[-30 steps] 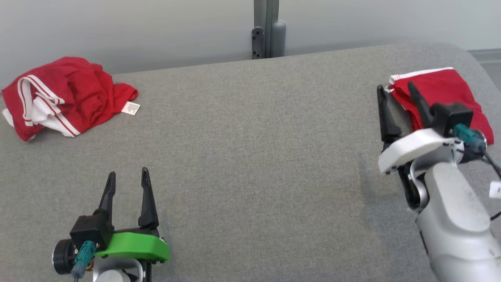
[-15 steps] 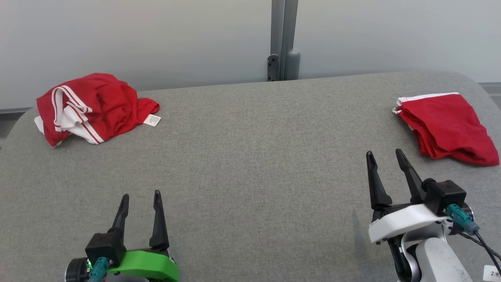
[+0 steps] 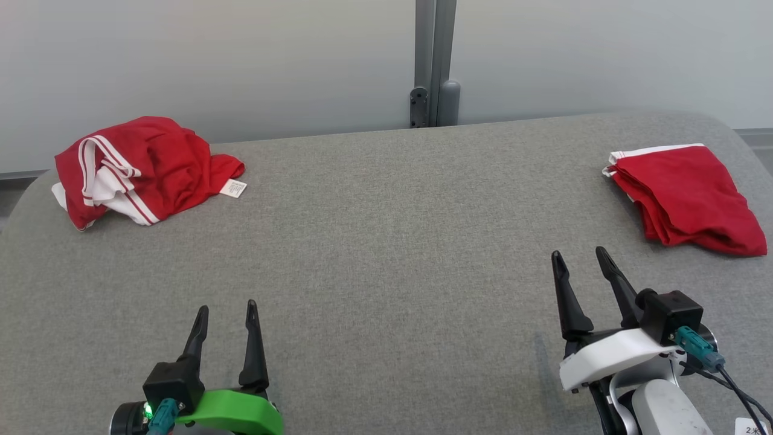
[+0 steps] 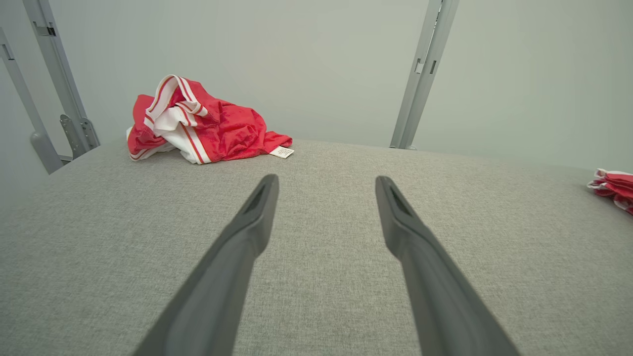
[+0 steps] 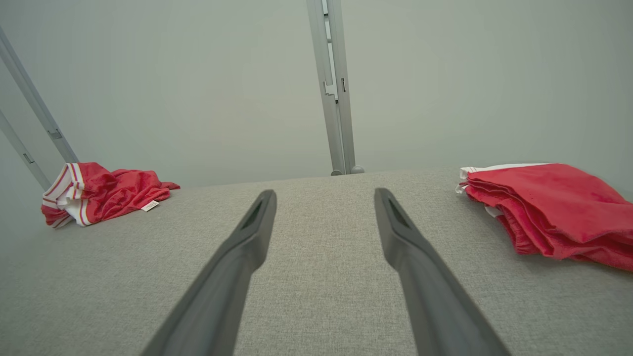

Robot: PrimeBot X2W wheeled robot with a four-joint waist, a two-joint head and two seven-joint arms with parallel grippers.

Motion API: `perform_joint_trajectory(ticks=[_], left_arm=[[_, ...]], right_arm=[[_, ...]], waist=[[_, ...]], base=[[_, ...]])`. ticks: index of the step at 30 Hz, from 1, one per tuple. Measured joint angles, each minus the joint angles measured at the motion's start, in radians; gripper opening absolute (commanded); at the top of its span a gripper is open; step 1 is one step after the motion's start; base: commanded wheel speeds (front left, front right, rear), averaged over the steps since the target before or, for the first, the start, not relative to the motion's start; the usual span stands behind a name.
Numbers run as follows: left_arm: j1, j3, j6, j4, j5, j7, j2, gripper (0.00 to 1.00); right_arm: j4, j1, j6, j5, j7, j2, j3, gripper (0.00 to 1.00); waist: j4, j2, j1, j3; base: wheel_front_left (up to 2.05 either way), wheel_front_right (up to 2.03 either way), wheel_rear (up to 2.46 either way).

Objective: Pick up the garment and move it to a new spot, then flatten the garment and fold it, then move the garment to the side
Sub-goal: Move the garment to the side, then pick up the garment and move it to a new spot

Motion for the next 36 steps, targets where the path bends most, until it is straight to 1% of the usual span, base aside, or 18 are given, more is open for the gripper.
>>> perform_joint_trajectory(ticks=[15, 21, 27, 31, 36], left_arm=[[0.000, 0.007, 0.000, -0.010, -0.004, 0.000, 0.000, 1.00], [-0.003, 0.005, 0.002, -0.009, -0.004, 0.000, 0.000, 1.00], [-0.010, 0.006, 0.005, -0.013, -0.002, 0.000, -0.001, 1.00], [-0.014, 0.017, 0.004, -0.016, 0.004, 0.000, 0.001, 1.00], [-0.012, 0.031, 0.004, -0.023, 0.007, 0.000, 0.003, 1.00]], right_arm=[[0.015, -0.001, 0.000, -0.016, 0.000, 0.000, -0.002, 1.00], [0.012, -0.001, 0.000, -0.017, 0.000, 0.000, 0.005, 1.00], [-0.004, 0.001, 0.000, -0.018, 0.000, 0.000, 0.005, 1.00], [-0.017, 0.004, 0.000, -0.016, 0.000, 0.000, 0.011, 1.00], [-0.026, 0.008, 0.000, -0.011, 0.000, 0.000, 0.019, 1.00]], waist=[[0.013, 0.0000, 0.0000, 0.003], [0.040, 0.0000, 0.0000, 0.003], [0.107, 0.0000, 0.0000, 0.000], [0.177, 0.0000, 0.0000, -0.002], [0.281, 0.0000, 0.0001, -0.004]], base=[[0.00, 0.00, 0.00], [0.00, 0.00, 0.00], [0.00, 0.00, 0.00], [0.00, 0.00, 0.00], [0.00, 0.00, 0.00]])
